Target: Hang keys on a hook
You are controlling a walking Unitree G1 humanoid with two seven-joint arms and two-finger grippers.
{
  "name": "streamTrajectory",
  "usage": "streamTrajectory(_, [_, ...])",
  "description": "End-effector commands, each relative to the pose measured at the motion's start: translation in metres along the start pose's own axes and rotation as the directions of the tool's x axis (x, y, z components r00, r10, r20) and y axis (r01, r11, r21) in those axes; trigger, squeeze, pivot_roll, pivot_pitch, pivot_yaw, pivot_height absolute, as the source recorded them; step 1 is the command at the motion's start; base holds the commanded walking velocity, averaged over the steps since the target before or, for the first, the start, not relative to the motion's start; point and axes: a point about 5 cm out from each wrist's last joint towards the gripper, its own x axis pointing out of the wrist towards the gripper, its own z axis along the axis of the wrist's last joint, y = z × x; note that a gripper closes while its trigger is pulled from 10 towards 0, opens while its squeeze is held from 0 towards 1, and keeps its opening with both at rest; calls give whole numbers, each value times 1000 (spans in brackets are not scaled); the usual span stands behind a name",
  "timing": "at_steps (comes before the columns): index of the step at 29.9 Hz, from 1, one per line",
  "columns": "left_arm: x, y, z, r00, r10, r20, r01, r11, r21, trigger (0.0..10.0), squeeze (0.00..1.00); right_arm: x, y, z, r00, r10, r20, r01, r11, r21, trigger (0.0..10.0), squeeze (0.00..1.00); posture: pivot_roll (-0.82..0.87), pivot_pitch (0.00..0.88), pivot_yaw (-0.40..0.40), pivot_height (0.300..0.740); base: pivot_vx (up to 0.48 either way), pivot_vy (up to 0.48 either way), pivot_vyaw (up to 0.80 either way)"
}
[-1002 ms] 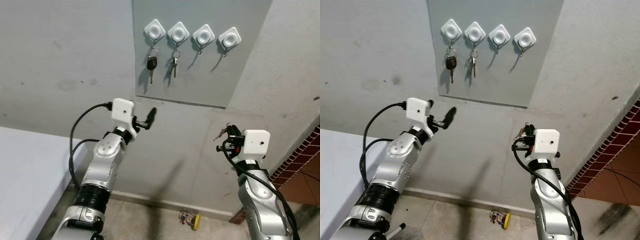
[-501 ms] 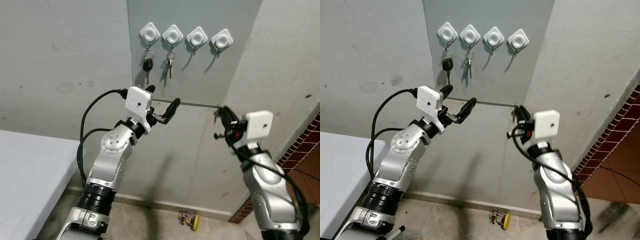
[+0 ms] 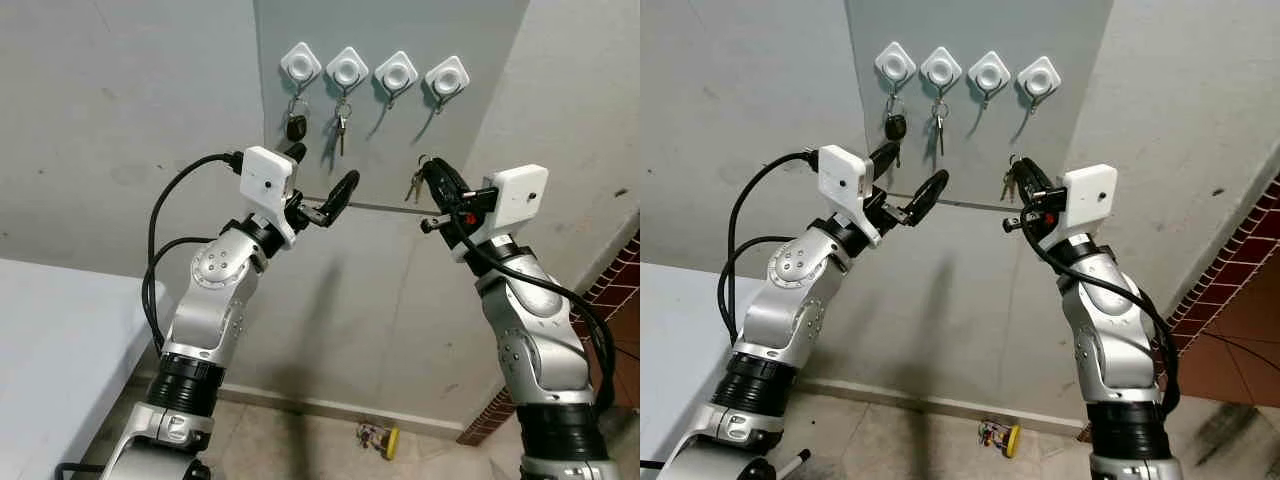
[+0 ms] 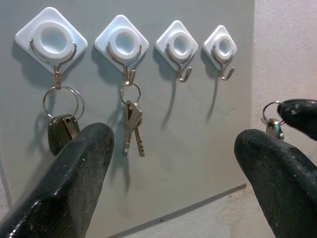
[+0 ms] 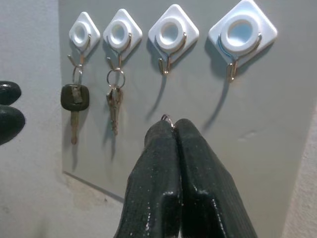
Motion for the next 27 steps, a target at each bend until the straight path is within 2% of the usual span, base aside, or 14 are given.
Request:
streamTrajectory(1, [5, 0, 6, 1000, -12, 10, 12, 1000, 14, 10000, 0, 9, 0, 7, 999, 13, 34, -13, 1000, -4, 10000, 0, 5, 0, -28, 740, 0, 0, 0])
streamTrajectory(11, [11, -5, 12, 998, -47, 29, 46, 998, 31, 10000, 0, 38, 1, 12, 996, 43, 74, -45, 999, 22, 10000, 0, 17, 0, -30, 740, 0, 0, 0])
streamTrajectory(27, [11, -13, 12, 997, -71, 34, 70, 997, 28, 10000, 0, 66, 0, 18, 991, 71, 110, -75, 997, 32, 10000, 0, 47, 0, -38, 740, 0, 0, 0])
